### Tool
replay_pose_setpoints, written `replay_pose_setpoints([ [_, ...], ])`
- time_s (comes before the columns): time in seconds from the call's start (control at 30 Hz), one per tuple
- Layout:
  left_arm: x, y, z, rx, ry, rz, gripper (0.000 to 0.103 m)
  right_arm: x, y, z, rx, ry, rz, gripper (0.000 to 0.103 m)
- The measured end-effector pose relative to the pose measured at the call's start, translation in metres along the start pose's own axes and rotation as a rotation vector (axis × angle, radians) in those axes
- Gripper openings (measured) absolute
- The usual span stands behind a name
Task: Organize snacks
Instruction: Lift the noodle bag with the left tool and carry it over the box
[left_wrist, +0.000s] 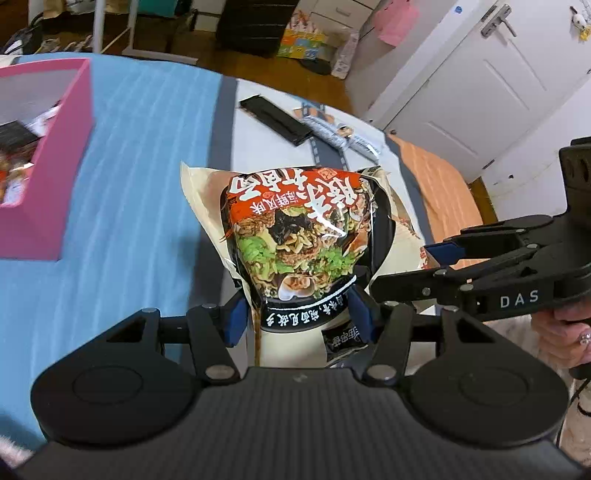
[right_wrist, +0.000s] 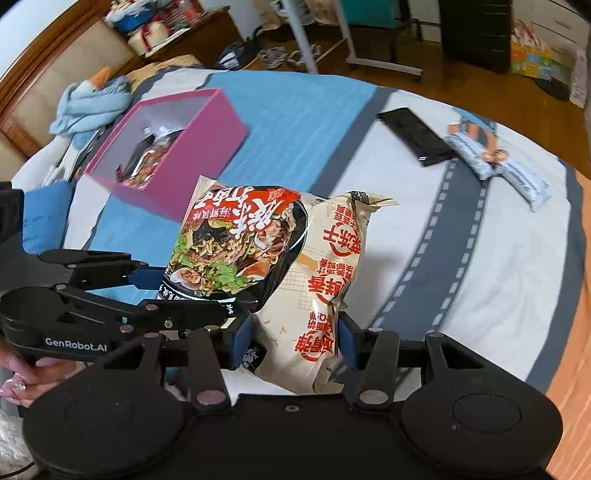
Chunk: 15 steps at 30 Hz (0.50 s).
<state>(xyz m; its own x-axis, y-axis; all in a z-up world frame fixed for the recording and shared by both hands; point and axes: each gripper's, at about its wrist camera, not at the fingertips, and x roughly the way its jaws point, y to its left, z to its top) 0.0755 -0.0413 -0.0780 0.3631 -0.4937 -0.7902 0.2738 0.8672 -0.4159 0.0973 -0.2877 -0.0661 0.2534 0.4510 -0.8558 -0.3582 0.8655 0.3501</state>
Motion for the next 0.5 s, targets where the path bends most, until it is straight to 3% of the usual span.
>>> replay_pose_setpoints([
  [0.3, -0.066, 0.026, -0.012, 0.013, 0.014, 0.082, 0.055, 0.001, 0.061, 0.003, -0.037, 0.012, 0.076, 0.054],
  [0.5, -0.122, 0.051, -0.004, 0.047, -0.073, 0.153, 0.055, -0.002, 0.108, 0.028, -0.09, -0.041, 0.115, 0.054],
])
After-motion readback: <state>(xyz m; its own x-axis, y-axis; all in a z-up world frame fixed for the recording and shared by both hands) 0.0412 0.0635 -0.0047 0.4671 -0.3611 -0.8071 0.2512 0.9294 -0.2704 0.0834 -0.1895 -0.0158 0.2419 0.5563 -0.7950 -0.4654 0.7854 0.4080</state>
